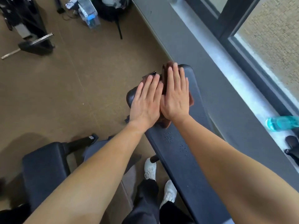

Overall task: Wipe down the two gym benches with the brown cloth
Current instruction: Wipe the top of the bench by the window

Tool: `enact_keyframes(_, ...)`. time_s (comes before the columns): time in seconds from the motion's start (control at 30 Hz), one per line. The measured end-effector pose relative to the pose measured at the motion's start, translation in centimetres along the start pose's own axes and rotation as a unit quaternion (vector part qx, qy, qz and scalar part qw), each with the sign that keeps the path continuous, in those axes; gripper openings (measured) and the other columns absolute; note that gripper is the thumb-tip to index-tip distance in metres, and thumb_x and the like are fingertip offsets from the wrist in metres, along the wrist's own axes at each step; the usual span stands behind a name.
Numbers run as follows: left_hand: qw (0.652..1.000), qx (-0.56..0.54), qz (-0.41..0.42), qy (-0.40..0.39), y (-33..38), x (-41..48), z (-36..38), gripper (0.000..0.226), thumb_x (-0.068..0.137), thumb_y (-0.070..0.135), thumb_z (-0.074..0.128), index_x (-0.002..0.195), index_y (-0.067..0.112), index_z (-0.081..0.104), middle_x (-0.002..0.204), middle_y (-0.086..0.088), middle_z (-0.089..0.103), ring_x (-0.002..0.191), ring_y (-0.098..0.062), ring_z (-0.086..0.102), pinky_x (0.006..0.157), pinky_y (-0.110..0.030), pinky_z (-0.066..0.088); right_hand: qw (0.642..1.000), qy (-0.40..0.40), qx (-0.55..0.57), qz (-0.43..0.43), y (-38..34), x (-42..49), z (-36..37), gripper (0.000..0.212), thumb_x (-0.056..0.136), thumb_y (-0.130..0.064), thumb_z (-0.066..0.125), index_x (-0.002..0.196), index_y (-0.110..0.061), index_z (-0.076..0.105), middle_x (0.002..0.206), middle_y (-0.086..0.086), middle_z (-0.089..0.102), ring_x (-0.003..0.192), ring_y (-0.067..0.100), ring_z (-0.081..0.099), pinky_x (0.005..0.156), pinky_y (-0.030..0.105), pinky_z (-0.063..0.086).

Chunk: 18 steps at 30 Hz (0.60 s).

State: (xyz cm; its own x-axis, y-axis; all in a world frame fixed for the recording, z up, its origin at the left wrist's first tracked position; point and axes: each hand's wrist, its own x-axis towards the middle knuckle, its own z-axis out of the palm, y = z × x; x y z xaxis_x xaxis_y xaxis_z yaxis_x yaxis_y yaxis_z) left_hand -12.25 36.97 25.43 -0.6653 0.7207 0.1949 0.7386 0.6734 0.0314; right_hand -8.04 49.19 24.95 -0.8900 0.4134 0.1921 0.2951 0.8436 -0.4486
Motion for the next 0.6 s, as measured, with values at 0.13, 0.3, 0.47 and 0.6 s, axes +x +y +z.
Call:
enact_keyframes(0.13, 0.999, 0.020, -0.020, 0.030, 0.6, 0.1, 1.5, 0.050, 0.101, 0.021, 0.035, 0.149, 0.006, 0.031, 0.161, -0.014, 0.025, 0.149, -0.031, 0.020, 0.123, -0.044, 0.014, 0.996, 0.047, 0.019, -0.068, 1.2, 0.5, 1.4, 0.057, 0.101, -0.032, 0.042, 0.156, -0.021, 0.031, 0.165, 0.014, 0.019, 0.153, 0.033, 0.014, 0.123, 0.050, 0.014)
enact_keyframes(0.3, 0.996, 0.017, 0.041, 0.079, 3.1, 3.0, 2.6, 0.047, 0.105, 0.026, 0.035, 0.147, 0.006, 0.040, 0.156, -0.014, 0.035, 0.146, -0.031, 0.031, 0.118, -0.045, 0.027, 0.990, 0.128, 0.018, -0.064, 5.9, 1.7, 1.6, 0.048, 0.103, -0.021, 0.044, 0.149, -0.006, 0.042, 0.157, 0.022, 0.035, 0.147, 0.040, 0.030, 0.116, 0.055, 0.029)
enact_keyframes(0.47, 0.996, -0.018, 0.075, 0.054, 4.6, 6.0, 2.5, 0.050, 0.103, 0.022, 0.033, 0.151, 0.007, 0.034, 0.160, -0.012, 0.029, 0.148, -0.030, 0.024, 0.121, -0.044, 0.019, 0.983, 0.155, 0.077, 0.064, 6.8, 2.3, 1.1, 0.055, 0.108, -0.036, 0.036, 0.153, -0.005, 0.032, 0.160, 0.020, 0.029, 0.150, 0.034, 0.025, 0.121, 0.045, 0.027)
enact_keyframes(0.6, 0.997, -0.003, 0.054, 0.053, 1.1, 1.0, 1.4, 0.053, 0.102, 0.017, 0.035, 0.153, 0.007, 0.029, 0.162, -0.010, 0.024, 0.150, -0.027, 0.019, 0.121, -0.044, 0.021, 0.989, 0.145, 0.036, -0.009, 2.6, 0.0, 2.4, 0.053, 0.104, -0.025, 0.050, 0.149, 0.001, 0.040, 0.156, 0.035, 0.023, 0.147, 0.050, 0.020, 0.120, 0.057, 0.020)
